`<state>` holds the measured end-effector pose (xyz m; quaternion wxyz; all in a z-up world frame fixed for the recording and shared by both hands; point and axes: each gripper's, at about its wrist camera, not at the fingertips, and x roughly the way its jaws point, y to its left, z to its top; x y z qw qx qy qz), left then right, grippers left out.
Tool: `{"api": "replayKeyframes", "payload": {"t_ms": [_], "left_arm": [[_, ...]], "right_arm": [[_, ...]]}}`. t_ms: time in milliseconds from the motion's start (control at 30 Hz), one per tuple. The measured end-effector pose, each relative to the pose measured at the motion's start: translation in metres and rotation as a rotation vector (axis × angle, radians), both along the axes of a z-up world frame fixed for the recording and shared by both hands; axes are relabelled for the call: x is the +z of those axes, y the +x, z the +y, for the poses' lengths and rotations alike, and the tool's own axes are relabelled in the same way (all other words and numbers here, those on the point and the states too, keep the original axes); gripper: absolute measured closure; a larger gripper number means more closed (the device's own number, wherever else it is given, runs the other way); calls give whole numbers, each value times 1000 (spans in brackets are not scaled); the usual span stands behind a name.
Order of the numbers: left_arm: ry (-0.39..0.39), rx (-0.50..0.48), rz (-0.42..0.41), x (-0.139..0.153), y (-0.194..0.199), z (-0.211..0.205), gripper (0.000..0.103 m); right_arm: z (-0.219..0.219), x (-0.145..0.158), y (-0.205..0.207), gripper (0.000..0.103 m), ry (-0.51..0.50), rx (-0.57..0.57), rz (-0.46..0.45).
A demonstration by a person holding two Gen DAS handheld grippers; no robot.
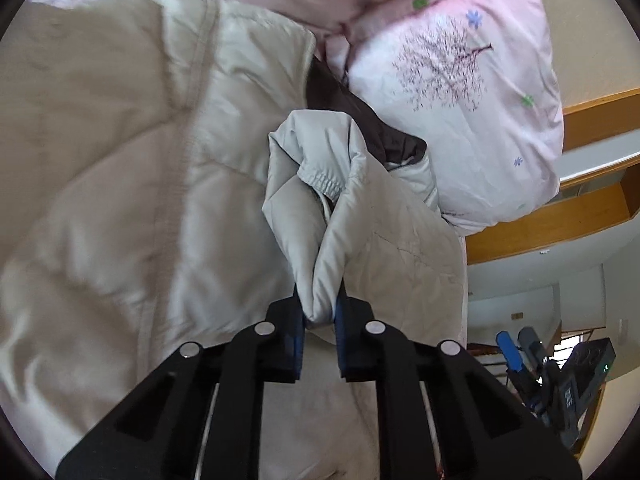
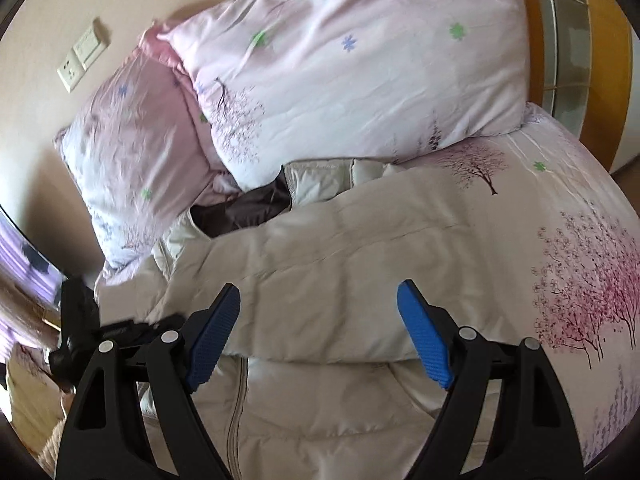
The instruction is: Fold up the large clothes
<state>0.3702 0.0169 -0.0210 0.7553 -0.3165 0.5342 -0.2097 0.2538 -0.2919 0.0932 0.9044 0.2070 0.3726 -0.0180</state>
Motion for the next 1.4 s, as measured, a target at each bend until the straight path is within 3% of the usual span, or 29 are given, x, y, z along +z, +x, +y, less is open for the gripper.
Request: {"api": "replayKeyframes", "payload": {"t_ms": [133, 200, 300, 367, 433, 567, 633, 800, 867, 967, 1000, 1033, 1100, 1233, 1400], "left_arm": [[28, 14, 50, -10, -8, 13, 89], [46, 15, 52, -12, -11, 12, 88], [60, 7, 49, -9, -13, 12, 76], [64, -3, 32, -1, -20, 16, 48], [74, -8, -27, 16, -33, 28, 28], [93, 19, -165, 48, -72, 77, 14], [122, 71, -225, 55, -99, 114, 14], [234, 236, -230, 42, -156, 194, 15], [196, 329, -210, 32, -174, 234, 15], [136, 490, -174, 20, -194, 287, 16], [115, 529, -170, 16, -201, 299, 17], [95, 570, -163, 12, -207, 311, 18], [50, 671, -137, 2, -221, 337, 20], [-61, 826, -71, -19, -233, 368, 32], [-83, 929, -21, -34, -229, 386, 39]], "right_arm": [[22, -6, 7, 22, 11, 76, 23], [43, -12, 16, 27, 31, 137, 48], [72, -20, 31, 35, 48, 197, 87], [93, -26, 42, 38, 31, 239, 109], [110, -31, 49, 46, 5, 274, 128], [151, -38, 63, 62, -53, 365, 154], [168, -39, 69, 73, -69, 414, 152], [206, -62, 90, 75, -107, 484, 235], [217, -84, 100, 74, -156, 478, 313], [215, -87, 103, 70, -137, 466, 315], [212, -84, 102, 63, -108, 461, 318], [207, -80, 99, 50, -72, 455, 318], [200, -68, 90, 37, -37, 446, 287], [192, -50, 73, 36, -39, 444, 233], [180, -43, 64, 36, -16, 447, 228]]}}
